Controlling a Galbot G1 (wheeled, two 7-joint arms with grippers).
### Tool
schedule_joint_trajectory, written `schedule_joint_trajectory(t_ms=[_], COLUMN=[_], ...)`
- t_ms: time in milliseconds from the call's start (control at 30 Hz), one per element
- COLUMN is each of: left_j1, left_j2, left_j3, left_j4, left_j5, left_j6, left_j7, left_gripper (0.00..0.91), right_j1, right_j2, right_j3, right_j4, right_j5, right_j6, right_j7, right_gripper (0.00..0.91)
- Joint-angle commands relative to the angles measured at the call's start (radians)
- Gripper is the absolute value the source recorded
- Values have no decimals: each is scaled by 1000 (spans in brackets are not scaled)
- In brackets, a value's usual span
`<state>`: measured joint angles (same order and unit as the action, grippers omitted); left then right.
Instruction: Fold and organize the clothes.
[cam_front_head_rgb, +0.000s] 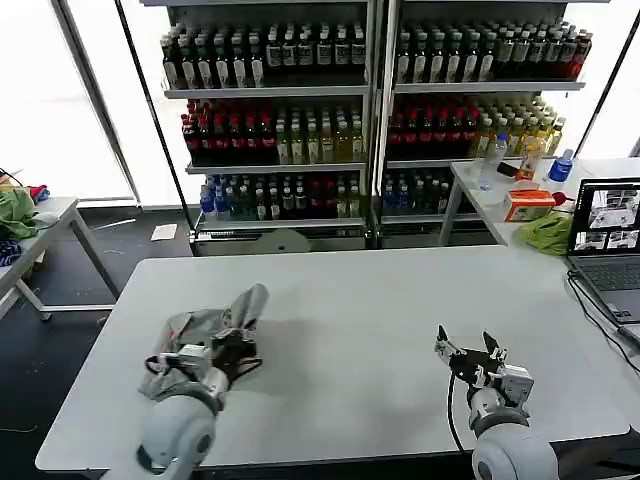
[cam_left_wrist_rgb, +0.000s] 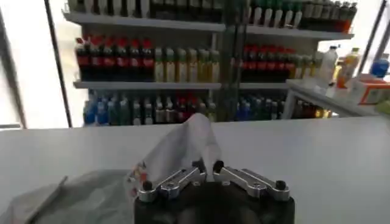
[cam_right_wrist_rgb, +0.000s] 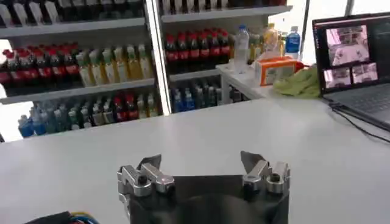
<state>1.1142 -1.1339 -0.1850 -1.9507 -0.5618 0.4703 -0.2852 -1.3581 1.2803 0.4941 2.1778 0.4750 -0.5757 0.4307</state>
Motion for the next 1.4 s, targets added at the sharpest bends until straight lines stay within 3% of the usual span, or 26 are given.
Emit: schedule_joint_trajectory(t_ms=[33,67,133,167,200,467,600,767,933,1200,1400], left_j1=[-188,-190,-197,-201,-204,-209,-206,-203,-183,-88,-29], left_j2=[-186,-189,-204,-214,-223,-300,-296,-228,-105,59,105], left_j3=[281,285,291,296,299,308,295,211,81,-93,-167], left_j4=[180,183,187,190,197,213,144,97,64,-12,-45], left_j5=[57,56,46,32,23,-81,-112,-97,-50,-94,-125], left_j6=[-10,-10,-11,-14,-20,-68,-61,-55,-18,21,40], left_j7=[-35,-32,-24,-24,-22,-2,-16,-44,-72,-92,-99], left_gripper=[10,40,282,806,907,907,907,907,907,907,907], right_j1=[-24,-23,-21,-21,-20,4,26,77,168,404,516], right_j2=[20,19,20,22,23,32,33,36,32,80,113], right_j3=[18,18,13,7,4,-24,-37,-71,-178,-323,-374], right_j4=[14,10,3,-1,-3,-43,-65,-95,-143,-320,-418], right_j5=[-38,-39,-39,-42,-44,-42,33,177,344,481,594], right_j6=[-3,-3,-3,-3,-3,-2,-2,-2,-3,-4,-6], right_j7=[0,0,1,1,1,2,15,31,49,78,126], right_gripper=[907,907,907,907,907,907,907,907,907,907,907])
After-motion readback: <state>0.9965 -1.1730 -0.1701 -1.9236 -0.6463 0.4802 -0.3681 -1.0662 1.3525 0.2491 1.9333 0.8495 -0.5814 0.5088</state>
